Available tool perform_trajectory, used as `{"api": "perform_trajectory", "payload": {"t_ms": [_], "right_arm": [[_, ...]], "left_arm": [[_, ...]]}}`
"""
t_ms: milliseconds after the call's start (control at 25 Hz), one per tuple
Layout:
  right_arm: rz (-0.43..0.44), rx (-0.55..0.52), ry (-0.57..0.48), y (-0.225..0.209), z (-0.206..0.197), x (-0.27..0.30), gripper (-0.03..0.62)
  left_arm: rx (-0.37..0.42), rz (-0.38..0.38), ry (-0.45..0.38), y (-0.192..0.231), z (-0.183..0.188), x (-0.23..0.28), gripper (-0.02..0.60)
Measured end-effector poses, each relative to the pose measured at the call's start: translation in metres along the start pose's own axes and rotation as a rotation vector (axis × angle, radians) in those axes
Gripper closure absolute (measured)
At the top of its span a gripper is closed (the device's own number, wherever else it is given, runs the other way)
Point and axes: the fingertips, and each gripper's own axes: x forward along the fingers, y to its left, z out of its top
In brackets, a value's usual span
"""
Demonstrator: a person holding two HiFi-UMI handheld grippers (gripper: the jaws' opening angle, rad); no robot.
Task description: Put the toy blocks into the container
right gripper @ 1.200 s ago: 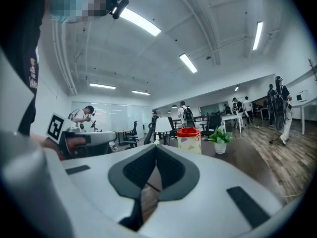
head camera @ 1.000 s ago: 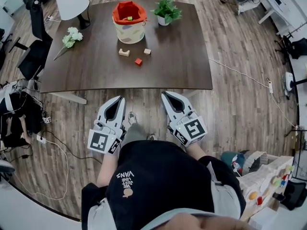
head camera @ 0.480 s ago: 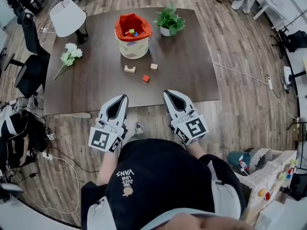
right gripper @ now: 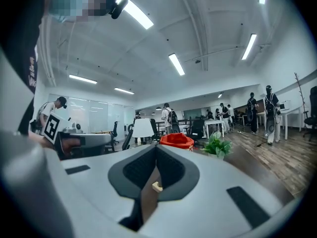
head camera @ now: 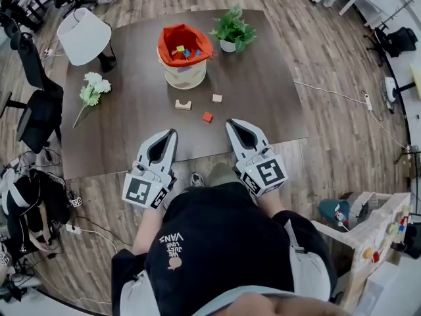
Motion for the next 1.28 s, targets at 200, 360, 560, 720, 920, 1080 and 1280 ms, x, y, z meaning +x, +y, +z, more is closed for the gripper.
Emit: {"api": "perform_trajectory", "payload": {"t_ms": [200,360,560,720,920,1080,1280], "right_arm": [[-0.004,-0.002,0.008,-0.008,0.002,0.019,0.577],[0.01,-0.009,0.015,-0.018,0.004,0.033,0.576],[0.032,-0.013,0.012,-0.032,0.01,0.052,0.576],[0.06,-0.024,0.009,-0.042,0.013,0.066,0.577],[0.086,-0.02,0.007,-0.054,0.015,0.084,0.576],[0.105,-0.023,0.002,-0.059,0.017,0.098,0.576],[0.11,-0.032,-0.003,-0.066,0.019,0.109,0.576]], "left_arm": [[-0.024,0.0,0.008,0.018,-0.004,0.014,0.571],[-0.026,0.007,0.002,0.028,-0.001,0.03,0.571],[-0.017,0.0,-0.001,0.036,0.005,0.057,0.571],[-0.011,0.0,-0.004,0.041,0.008,0.077,0.571],[-0.012,0.02,-0.007,0.051,0.007,0.091,0.571],[-0.008,0.033,-0.006,0.059,0.008,0.1,0.571],[-0.006,0.032,0.003,0.065,0.006,0.109,0.571]]}}
